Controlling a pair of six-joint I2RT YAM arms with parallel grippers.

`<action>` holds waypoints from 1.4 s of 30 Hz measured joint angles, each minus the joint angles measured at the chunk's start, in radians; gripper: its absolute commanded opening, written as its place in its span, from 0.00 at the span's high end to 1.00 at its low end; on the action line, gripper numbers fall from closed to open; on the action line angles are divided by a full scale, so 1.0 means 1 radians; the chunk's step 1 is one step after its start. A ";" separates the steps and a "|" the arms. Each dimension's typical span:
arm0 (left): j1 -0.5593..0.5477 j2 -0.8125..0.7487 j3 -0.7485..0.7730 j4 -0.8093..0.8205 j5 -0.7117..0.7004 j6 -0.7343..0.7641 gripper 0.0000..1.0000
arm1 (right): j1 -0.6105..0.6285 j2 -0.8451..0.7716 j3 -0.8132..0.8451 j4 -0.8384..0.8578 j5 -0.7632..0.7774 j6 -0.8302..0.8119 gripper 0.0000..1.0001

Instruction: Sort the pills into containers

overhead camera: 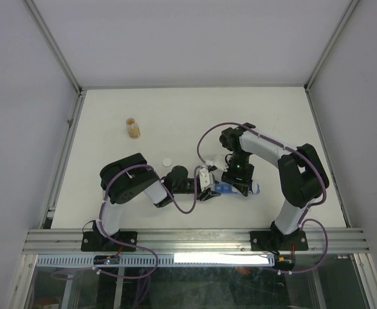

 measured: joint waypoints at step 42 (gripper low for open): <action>0.000 0.000 0.000 0.000 0.001 0.002 0.60 | 0.017 -0.034 -0.017 0.022 0.006 0.061 1.00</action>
